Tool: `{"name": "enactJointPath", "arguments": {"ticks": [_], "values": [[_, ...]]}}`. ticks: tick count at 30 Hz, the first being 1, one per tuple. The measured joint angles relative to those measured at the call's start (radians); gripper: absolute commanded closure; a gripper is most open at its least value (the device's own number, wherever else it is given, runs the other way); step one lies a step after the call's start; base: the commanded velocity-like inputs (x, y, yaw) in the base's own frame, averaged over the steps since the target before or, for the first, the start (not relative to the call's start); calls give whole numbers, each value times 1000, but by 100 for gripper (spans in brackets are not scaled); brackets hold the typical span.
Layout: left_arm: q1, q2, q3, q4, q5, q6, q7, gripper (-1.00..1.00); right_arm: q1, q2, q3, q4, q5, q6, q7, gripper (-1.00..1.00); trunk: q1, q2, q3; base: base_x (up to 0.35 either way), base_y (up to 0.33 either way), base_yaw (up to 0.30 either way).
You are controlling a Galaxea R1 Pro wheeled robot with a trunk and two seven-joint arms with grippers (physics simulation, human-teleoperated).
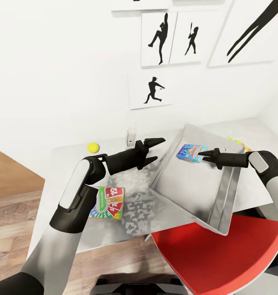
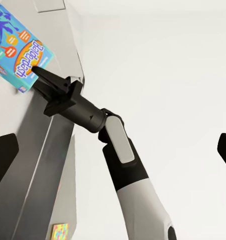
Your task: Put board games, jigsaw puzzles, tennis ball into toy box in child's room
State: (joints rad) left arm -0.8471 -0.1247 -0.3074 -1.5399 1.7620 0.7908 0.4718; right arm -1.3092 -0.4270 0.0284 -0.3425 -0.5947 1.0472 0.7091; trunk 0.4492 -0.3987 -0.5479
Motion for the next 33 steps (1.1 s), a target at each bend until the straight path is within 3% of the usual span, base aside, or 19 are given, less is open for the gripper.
{"name": "enactJointPath", "arguments": {"ticks": [18,33], "values": [[0,-1,0,2,-1,0,2,-100,0,0,0,-3,10,-1,9,100,0,0,-1,0,0,0],[1,1,0,2,-1,0,3,-100,-1,-2,-2,-25,-8,0,9,100,0,0,-16,0,0,0]]}}
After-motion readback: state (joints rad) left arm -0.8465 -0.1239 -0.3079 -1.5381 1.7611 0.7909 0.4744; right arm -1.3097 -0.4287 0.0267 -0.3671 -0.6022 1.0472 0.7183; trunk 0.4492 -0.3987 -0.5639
